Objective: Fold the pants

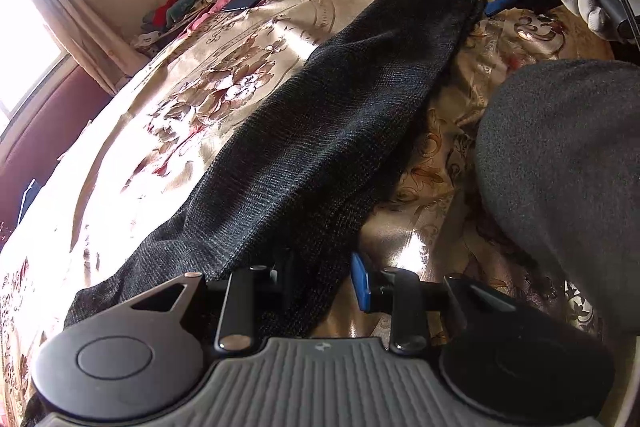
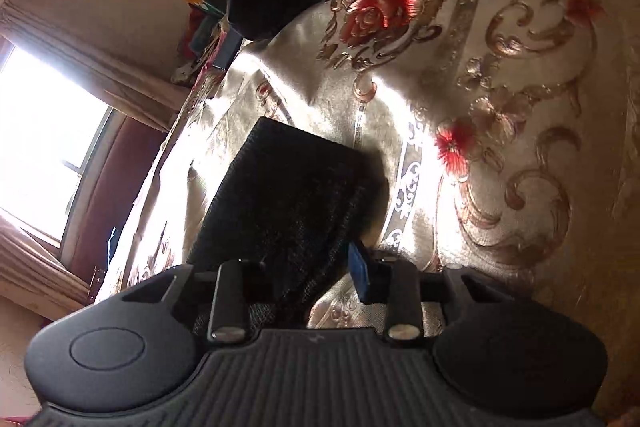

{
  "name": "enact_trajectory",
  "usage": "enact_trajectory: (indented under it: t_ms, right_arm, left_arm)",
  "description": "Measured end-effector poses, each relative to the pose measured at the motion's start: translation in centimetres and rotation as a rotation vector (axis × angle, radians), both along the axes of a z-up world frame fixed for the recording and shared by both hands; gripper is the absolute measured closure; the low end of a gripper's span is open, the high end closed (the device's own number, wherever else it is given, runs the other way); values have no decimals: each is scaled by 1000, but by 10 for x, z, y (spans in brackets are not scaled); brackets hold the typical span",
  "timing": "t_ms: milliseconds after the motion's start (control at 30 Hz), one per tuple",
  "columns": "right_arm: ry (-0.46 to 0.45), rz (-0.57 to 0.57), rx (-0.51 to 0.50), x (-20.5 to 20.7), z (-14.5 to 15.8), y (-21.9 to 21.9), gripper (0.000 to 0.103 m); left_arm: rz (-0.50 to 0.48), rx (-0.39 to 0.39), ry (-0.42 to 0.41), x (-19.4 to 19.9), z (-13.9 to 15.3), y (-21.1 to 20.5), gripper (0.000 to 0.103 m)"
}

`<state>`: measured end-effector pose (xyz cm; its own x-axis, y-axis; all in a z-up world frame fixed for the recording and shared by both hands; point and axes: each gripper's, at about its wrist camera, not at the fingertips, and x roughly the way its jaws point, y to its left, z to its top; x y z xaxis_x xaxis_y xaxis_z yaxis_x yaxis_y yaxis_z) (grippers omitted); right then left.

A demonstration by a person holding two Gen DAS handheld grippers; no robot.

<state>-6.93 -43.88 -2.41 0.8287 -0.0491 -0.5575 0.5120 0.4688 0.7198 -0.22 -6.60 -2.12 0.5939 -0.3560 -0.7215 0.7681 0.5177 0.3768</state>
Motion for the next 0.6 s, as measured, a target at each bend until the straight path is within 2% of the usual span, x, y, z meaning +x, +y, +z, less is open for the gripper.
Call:
enact_trajectory:
  t_ms: [100,233,367,433,533,567,600]
  right_arm:
    - [-29,-4,31,15,-8,1,57]
    - [-54,-21,63,29,-15,2,57]
    - [-92,-41,108,12,-14,5,59]
    - [-97,-38,88,10,-15,9,58]
    - [-99,-23,90,28,-21,9,58]
    - [-110,-27,107,35,-23,9,60]
    - [-110,-41,127,41,-24,8,66]
  left_arm:
    - [4,0,-1,0,0,-1,59]
    - [9,-5,3,2,0,-1,59]
    - [10,-11,3,3,1,0,59]
    - [5,-12,0,3,-1,0,58]
    - [1,-10,2,4,-3,-1,58]
    - [3,-11,5,5,-2,-1,58]
    - [8,-12,8,6,-2,-1,58]
